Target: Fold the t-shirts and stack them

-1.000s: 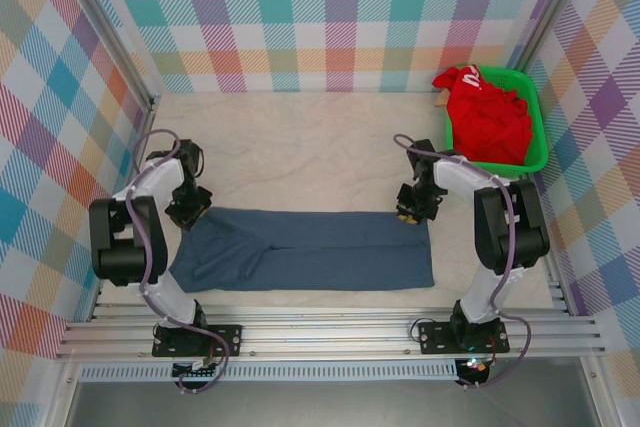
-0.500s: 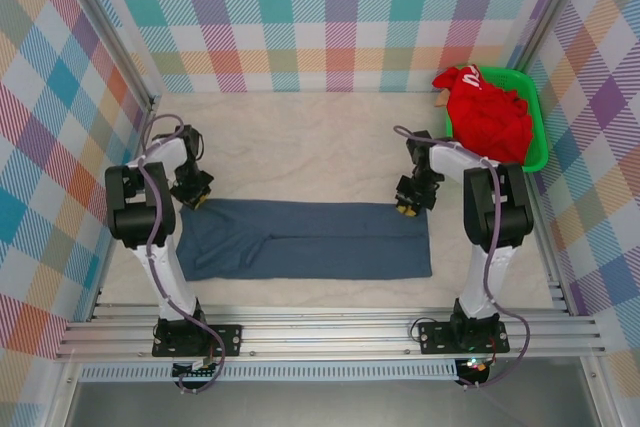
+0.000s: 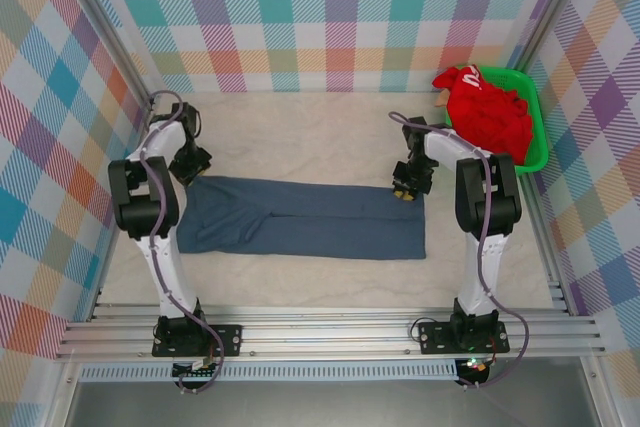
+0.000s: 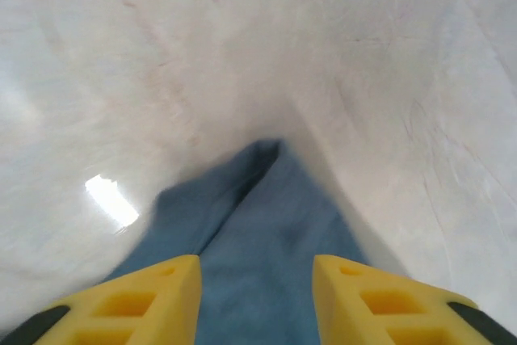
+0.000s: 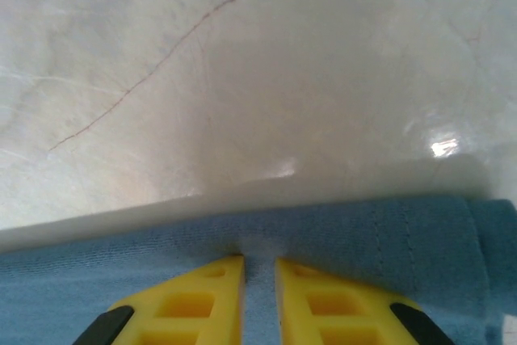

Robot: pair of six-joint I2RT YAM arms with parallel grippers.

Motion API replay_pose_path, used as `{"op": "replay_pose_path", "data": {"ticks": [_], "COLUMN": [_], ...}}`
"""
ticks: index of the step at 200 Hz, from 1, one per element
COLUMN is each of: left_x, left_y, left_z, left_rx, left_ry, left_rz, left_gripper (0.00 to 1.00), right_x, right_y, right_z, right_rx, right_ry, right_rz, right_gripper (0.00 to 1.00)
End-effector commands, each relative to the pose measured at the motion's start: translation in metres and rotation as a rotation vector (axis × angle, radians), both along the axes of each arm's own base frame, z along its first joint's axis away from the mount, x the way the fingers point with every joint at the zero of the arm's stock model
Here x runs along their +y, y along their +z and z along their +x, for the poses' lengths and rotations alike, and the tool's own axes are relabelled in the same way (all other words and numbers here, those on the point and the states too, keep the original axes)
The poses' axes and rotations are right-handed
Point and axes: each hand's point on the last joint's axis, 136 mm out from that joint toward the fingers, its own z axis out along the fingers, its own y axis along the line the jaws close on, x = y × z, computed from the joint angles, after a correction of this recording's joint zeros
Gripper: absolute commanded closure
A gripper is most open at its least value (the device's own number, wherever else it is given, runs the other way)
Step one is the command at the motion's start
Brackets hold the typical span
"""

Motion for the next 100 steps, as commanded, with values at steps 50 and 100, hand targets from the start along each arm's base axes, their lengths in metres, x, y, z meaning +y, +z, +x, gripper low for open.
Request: {"op": "replay_pose_path", "data": {"ticks": [50,100], "left_x": [-0.041,-0.053], "left_y": [-0.013,-0.033], "left_z": [-0.087,-0.097], "left_rx": [0.035,0.039], "left_ry": [-0.097,-0.151], "left_rz": [-0.171,-0.224], "left_gripper": [0.71,0.69], "right_x": [-0.003,-0.002], "right_y": [-0.01,-0.008], "right_z": [0.0,0.004], "right_rx": [0.016,0.016], "right_ry": [0.017,0.017], "right_rz": [-0.012,-0.008], "right_gripper": [0.81,0.8]}}
